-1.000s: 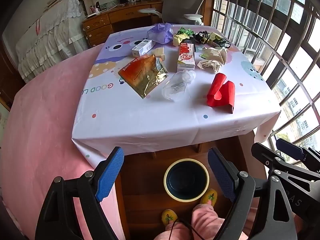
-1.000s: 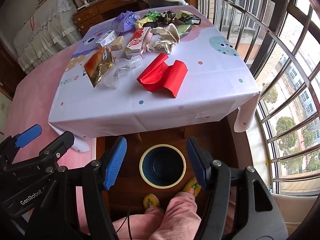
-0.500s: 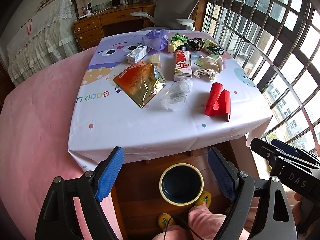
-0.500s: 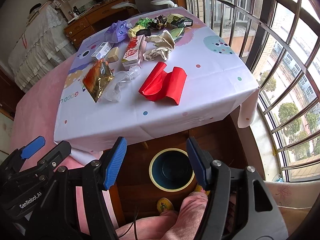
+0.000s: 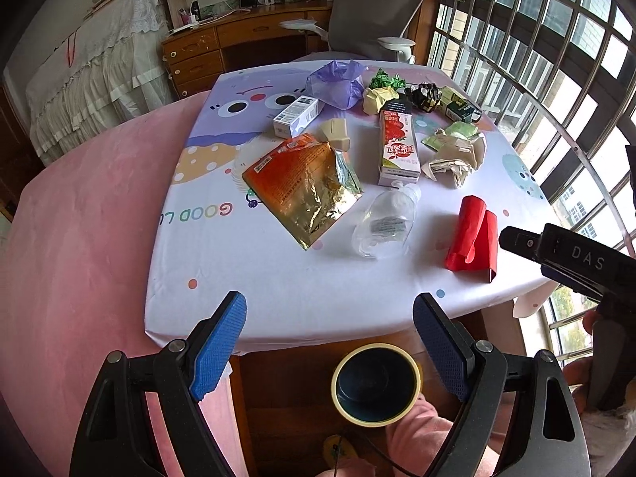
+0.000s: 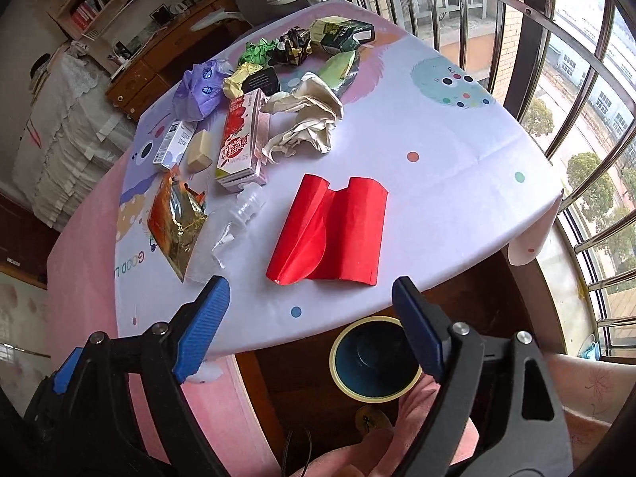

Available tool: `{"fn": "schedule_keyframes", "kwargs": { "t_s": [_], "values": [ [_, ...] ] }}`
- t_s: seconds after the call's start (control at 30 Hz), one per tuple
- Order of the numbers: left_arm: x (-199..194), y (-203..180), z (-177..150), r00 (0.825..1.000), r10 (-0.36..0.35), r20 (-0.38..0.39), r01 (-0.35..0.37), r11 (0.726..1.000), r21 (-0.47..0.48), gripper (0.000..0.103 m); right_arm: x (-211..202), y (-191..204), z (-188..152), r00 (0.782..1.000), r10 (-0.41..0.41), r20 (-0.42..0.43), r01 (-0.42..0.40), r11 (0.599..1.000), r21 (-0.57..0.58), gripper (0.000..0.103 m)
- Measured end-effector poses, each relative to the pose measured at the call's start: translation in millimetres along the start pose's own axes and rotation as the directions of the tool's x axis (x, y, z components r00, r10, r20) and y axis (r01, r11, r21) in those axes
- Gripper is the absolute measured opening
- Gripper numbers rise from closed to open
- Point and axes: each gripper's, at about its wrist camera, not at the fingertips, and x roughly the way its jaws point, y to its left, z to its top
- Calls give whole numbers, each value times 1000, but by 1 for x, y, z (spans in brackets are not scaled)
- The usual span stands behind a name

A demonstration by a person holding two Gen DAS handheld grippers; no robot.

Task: Collect trash
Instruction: 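Close the right tool on the red folded paper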

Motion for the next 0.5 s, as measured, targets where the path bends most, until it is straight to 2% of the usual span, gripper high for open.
{"fn": "schedule_keyframes", "kwargs": {
  "t_s": [0.13,0.3,0.43,0.5],
  "values": [
    [19,-4,14,999,28,-34,-29,999,-35,88,50,-9,32,995,-51,-85,55,997,50,82],
    [46,-14,30,995,60,-78,-65,996,-62,88,97,-23,51,978,-78,-191,89,995,48,83],
    [63,-23,45,993,77,-89,-83,994,-71,88,119,-27,57,967,-36,-254,54,997,63,86],
    [70,-28,54,992,81,-97,-89,993,-77,88,125,-23,60,958,-46,-282,60,997,41,86]
  ]
}}
